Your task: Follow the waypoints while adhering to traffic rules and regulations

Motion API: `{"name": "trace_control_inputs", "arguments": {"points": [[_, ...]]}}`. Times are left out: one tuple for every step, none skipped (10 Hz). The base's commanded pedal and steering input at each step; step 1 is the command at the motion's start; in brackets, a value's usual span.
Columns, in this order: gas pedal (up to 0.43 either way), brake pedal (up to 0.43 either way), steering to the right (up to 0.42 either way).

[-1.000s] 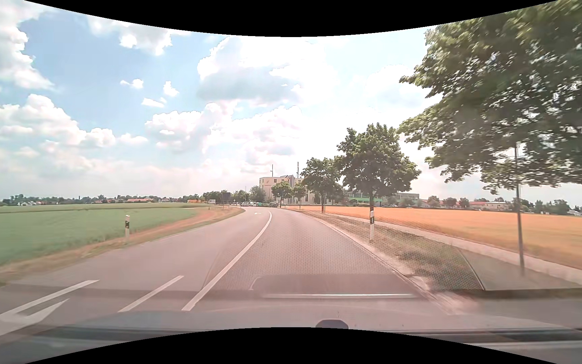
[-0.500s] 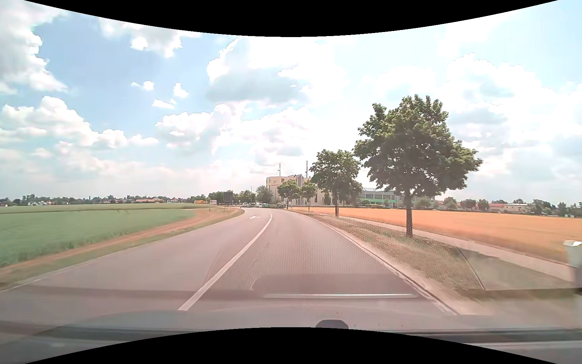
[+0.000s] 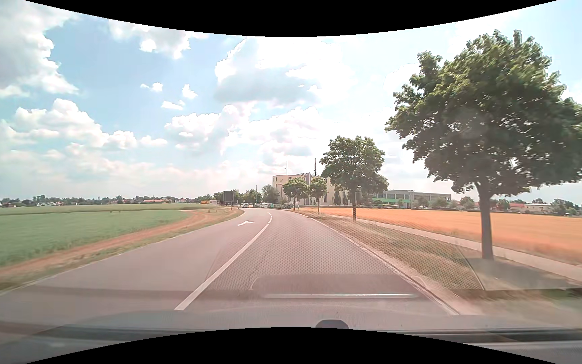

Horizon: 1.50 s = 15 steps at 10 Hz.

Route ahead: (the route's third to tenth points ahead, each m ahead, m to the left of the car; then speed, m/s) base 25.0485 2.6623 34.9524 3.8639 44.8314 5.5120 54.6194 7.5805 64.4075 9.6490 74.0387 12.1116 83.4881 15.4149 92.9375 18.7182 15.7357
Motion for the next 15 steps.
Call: {"name": "trace_control_inputs", "arguments": {"points": [[0.087,0.000,-0.018],[0.087,0.000,-0.018],[0.087,0.000,-0.019],[0.087,0.000,-0.020],[0.098,0.000,-0.020],[0.130,0.000,-0.020],[0.130,0.000,-0.020],[0.130,0.000,-0.020],[0.130,0.000,-0.020],[0.130,0.000,-0.020],[0.130,0.000,-0.020],[0.118,0.000,-0.020],[0.118,0.000,-0.020],[0.118,0.000,-0.020],[0.118,0.000,-0.020]]}}
